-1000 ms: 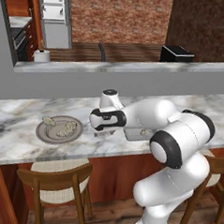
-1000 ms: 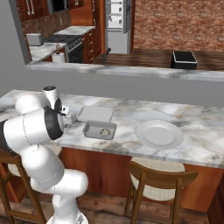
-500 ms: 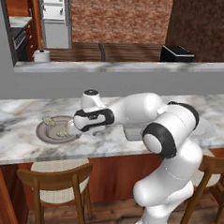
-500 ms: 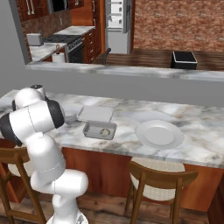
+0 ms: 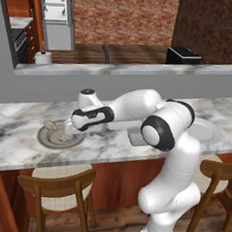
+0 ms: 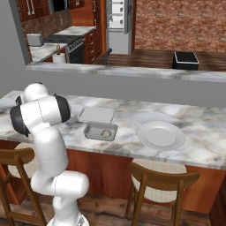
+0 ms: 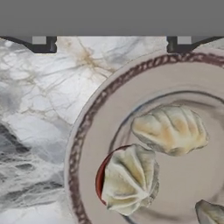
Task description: Place two dumplings into each of the tupperware containers and then place the containers in the fridge.
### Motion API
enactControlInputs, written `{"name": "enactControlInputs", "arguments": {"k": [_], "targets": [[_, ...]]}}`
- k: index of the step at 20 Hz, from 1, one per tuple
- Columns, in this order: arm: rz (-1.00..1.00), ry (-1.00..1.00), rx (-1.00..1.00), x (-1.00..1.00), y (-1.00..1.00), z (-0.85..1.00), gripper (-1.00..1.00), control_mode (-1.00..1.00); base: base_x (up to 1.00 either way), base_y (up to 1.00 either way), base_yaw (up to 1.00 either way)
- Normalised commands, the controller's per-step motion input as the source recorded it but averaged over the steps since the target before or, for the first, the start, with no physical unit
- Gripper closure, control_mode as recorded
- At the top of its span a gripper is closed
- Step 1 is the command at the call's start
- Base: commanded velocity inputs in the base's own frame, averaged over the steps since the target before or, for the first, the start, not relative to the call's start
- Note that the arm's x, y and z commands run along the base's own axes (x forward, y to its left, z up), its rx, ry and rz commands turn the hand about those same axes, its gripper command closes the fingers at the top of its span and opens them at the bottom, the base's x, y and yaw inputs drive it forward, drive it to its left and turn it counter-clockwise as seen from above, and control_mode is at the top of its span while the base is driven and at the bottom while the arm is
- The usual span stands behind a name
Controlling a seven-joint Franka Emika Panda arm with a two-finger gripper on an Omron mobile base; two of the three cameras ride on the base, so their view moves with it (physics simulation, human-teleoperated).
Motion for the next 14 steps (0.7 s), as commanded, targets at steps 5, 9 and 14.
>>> {"name": "enactControlInputs", "arguments": {"k": [5, 9, 14], "targets": [[-0.11, 0.01, 0.0, 0.12, 0.34, 0.0, -1.0, -1.0, 0.0, 0.0, 0.0], [-0.41, 0.0, 0.0, 0.14, 0.15, -0.01, -1.0, -1.0, 0.0, 0.0, 0.0], [-0.51, 0.0, 0.0, 0.03, 0.07, -0.02, -1.0, -1.0, 0.0, 0.0, 0.0]]}}
